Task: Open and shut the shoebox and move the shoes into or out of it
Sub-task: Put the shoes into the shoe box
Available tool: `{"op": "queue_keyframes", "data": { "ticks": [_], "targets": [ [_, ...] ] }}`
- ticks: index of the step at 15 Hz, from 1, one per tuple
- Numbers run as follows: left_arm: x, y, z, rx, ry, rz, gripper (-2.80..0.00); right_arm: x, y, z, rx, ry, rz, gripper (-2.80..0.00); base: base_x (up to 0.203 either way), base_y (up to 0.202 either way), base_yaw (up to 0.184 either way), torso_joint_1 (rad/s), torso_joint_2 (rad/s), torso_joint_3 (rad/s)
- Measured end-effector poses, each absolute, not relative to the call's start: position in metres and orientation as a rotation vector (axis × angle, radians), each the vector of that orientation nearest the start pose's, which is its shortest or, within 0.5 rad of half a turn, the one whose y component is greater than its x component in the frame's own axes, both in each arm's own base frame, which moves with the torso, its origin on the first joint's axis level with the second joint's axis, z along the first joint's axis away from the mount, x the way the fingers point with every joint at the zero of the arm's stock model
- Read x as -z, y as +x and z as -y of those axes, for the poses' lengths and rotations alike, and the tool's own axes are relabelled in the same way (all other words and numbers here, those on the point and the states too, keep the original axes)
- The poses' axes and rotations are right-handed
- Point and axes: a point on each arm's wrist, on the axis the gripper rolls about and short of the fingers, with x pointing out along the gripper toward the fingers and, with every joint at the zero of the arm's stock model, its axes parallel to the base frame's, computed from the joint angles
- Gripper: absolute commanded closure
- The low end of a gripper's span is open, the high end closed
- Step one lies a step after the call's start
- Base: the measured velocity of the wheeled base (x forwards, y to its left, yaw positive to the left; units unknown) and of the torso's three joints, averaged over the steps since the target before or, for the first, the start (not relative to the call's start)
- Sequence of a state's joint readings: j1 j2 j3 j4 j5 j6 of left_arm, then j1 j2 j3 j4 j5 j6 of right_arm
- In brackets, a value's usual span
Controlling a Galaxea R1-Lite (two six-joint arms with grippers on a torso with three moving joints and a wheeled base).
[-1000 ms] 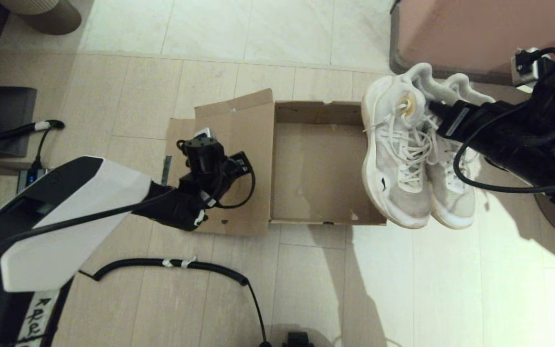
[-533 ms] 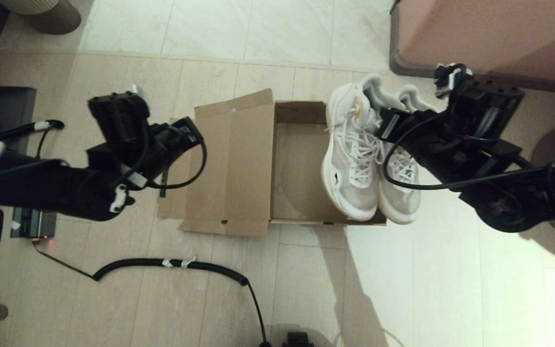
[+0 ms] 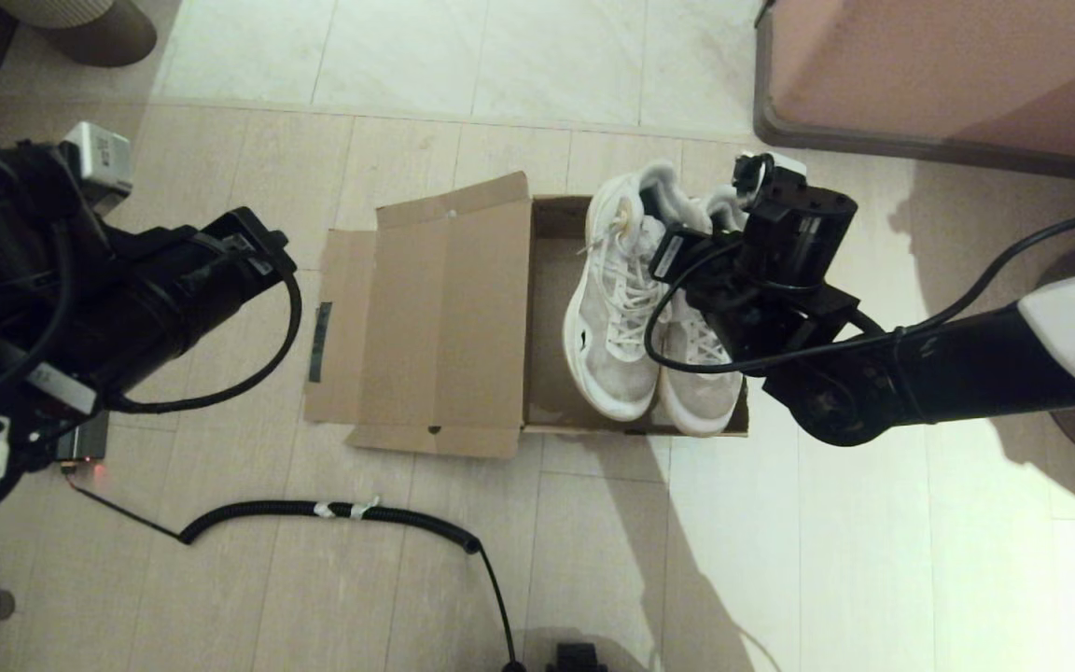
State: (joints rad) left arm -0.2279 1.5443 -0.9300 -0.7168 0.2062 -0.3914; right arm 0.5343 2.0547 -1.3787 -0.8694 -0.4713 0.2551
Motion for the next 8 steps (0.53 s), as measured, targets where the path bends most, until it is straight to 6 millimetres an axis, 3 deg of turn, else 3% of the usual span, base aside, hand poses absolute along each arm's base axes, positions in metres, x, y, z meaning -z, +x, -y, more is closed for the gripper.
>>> {"op": "queue_keyframes", "data": {
  "ticks": [3,6,8],
  "targets": [
    [-0.281,0.237,0.05,0.044,-0.398,0.125,0.0,-0.215,0.383,-0.219,-0.087,0.327,0.136,0.0,0.0,0.0,0.0,0.0,0.0,0.0],
    [-0.275,0.199,0.041,0.047,-0.373,0.124,0.0,-0.202,0.4,-0.227,-0.082,0.313,0.135,0.0,0.0,0.0,0.0,0.0,0.0,0.0],
    [-0.273,0.184,0.037,0.049,-0.372,0.135,0.0,-0.195,0.413,-0.232,-0.077,0.294,0.144,0.0,0.0,0.0,0.0,0.0,0.0,0.0]
  ]
}}
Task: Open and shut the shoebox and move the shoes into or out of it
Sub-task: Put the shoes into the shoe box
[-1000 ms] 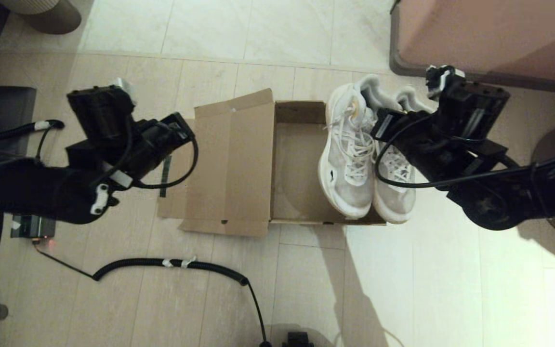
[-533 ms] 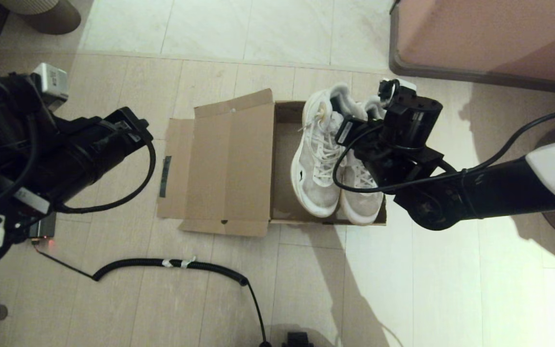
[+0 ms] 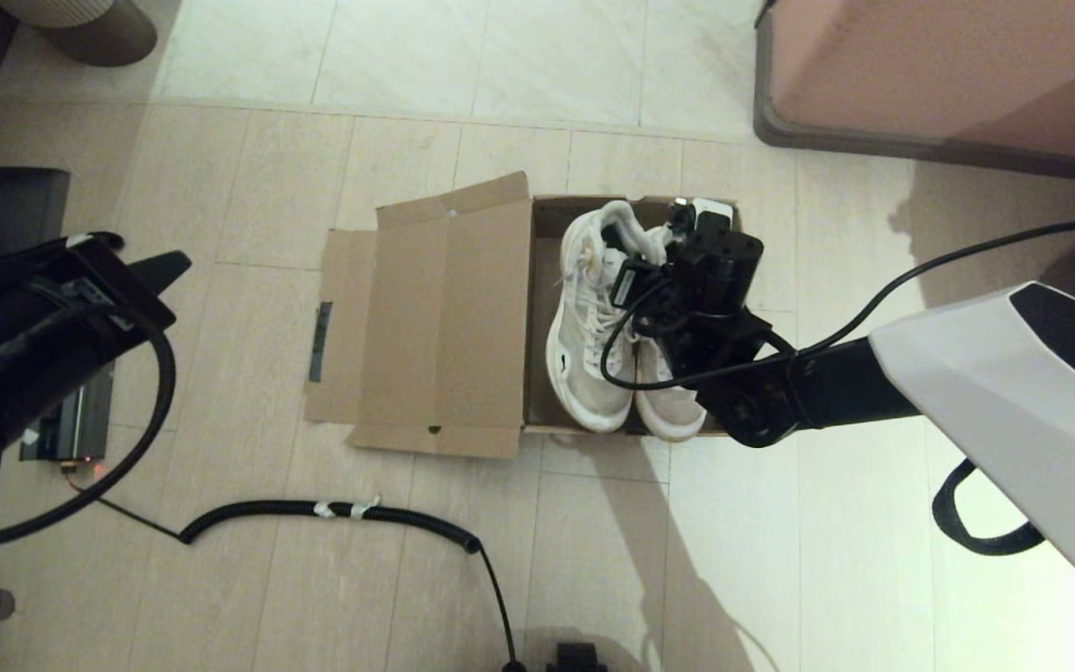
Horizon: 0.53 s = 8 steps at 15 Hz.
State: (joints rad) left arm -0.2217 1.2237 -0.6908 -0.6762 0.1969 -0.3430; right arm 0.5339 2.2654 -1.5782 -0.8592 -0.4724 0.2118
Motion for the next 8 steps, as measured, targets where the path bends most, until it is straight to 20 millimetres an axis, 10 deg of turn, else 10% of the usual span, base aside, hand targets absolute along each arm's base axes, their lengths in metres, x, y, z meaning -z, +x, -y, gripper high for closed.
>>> {"op": "queue_keyframes", "data": {
  "ticks": [5,6,8],
  "targets": [
    [-0.267,0.17,0.033,0.044,-0.373,0.137,0.0,-0.178,0.44,-0.228,-0.046,0.245,0.151,0.0,0.0,0.0,0.0,0.0,0.0,0.0],
    [-0.267,0.169,0.032,0.041,-0.373,0.139,0.0,-0.175,0.445,-0.226,-0.039,0.234,0.152,-2.8,0.0,0.0,0.0,0.0,0.0,0.0],
    [-0.266,0.166,0.031,0.038,-0.373,0.138,0.0,-0.175,0.453,-0.223,-0.027,0.229,0.17,-2.8,0.0,0.0,0.0,0.0,0.0,0.0]
  ]
}}
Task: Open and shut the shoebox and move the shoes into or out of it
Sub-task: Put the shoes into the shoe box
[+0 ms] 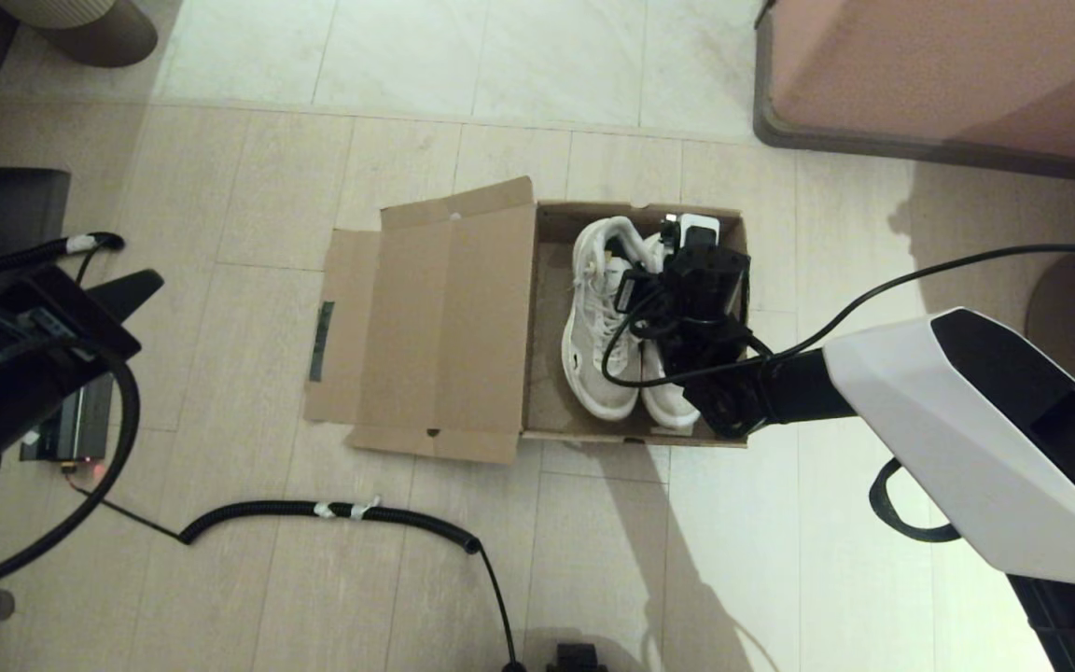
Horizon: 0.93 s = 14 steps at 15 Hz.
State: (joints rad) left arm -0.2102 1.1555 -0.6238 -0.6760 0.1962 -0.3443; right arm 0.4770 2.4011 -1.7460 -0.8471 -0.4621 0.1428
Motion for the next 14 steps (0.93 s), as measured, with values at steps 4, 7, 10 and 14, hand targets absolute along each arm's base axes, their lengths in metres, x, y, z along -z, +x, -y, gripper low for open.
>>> {"op": "queue_keyframes", "data": {
  "ticks": [4,7,10,14],
  "targets": [
    [-0.261,0.163,0.026,0.004,-0.368,0.124,0.0,-0.179,0.457,-0.221,-0.021,0.239,0.192,-2.8,0.0,0.0,0.0,0.0,0.0,0.0],
    [-0.248,0.168,0.012,-0.091,-0.351,0.038,0.0,-0.189,0.448,-0.218,-0.02,0.246,0.193,-2.8,0.0,0.0,0.0,0.0,0.0,0.0],
    [-0.239,0.189,-0.008,-0.111,-0.349,-0.035,0.0,-0.209,0.421,-0.209,-0.043,0.242,0.18,0.0,0.0,0.0,0.0,0.0,0.0,0.0],
    [-0.226,0.237,-0.054,-0.129,-0.377,-0.111,0.0,-0.237,0.373,-0.185,-0.07,0.245,0.16,0.0,0.0,0.0,0.0,0.0,0.0,0.0]
  ]
}}
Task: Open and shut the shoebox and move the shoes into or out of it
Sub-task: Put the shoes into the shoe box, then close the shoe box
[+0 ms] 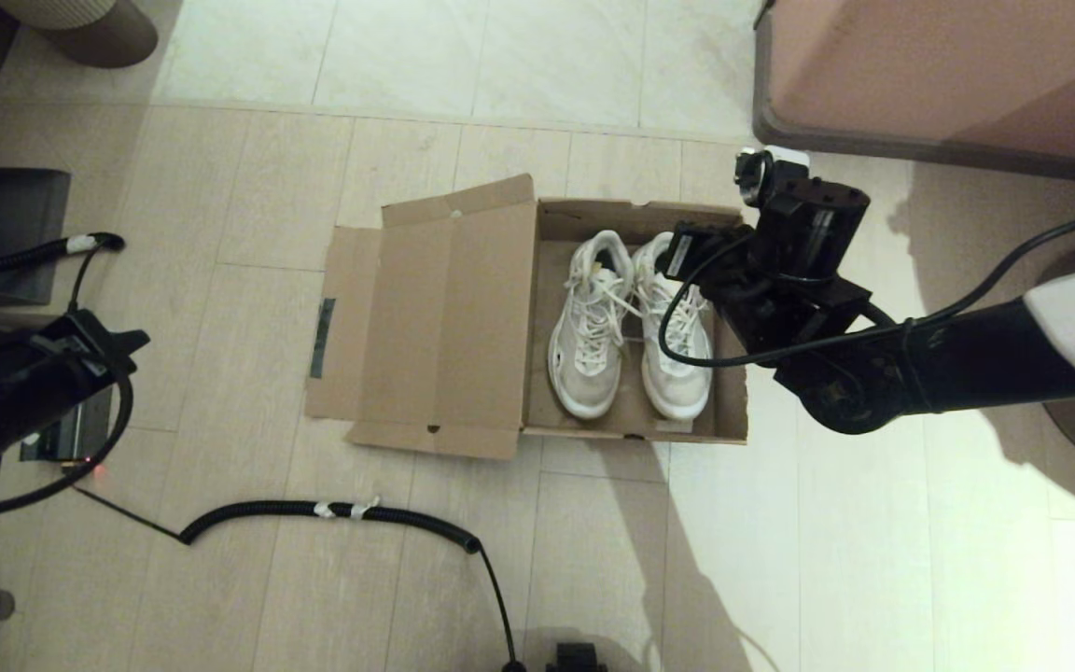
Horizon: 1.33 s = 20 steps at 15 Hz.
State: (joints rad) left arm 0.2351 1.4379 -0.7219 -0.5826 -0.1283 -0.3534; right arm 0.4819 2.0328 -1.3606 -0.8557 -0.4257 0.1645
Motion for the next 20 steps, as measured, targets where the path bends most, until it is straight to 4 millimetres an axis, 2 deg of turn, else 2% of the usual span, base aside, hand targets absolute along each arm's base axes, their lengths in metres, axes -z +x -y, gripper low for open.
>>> {"op": "queue_keyframes", "data": {
  "ticks": [3,6,7,11,13,17,20],
  "targets": [
    [-0.202,0.278,-0.089,-0.095,-0.396,-0.13,0.0,-0.246,0.339,-0.162,-0.074,0.27,0.137,0.0,0.0,0.0,0.0,0.0,0.0,0.0],
    [-0.167,0.321,-0.113,-0.056,-0.401,-0.143,0.0,-0.248,0.317,-0.14,-0.049,0.294,0.118,0.0,0.0,0.0,0.0,0.0,0.0,0.0],
    [-0.155,0.337,-0.12,-0.04,-0.4,-0.141,-2.8,-0.246,0.311,-0.132,-0.037,0.291,0.108,0.0,0.0,0.0,0.0,0.0,0.0,0.0],
    [-0.111,0.402,-0.141,0.039,-0.386,-0.126,-2.8,-0.233,0.29,-0.096,0.012,0.275,0.075,0.0,0.0,0.0,0.0,0.0,0.0,0.0],
    [-0.092,0.434,-0.141,0.083,-0.367,-0.091,-2.8,-0.223,0.28,-0.079,0.046,0.273,0.08,0.0,0.0,0.0,0.0,0.0,0.0,0.0],
    [-0.066,0.482,-0.119,0.183,-0.337,-0.04,-2.8,-0.205,0.267,-0.061,0.072,0.274,0.09,0.0,0.0,0.0,0.0,0.0,0.0,0.0],
    [-0.049,0.503,-0.094,0.234,-0.335,-0.063,-2.8,-0.197,0.264,-0.059,0.073,0.307,0.061,0.0,0.0,0.0,0.0,0.0,0.0,0.0]
  ]
}}
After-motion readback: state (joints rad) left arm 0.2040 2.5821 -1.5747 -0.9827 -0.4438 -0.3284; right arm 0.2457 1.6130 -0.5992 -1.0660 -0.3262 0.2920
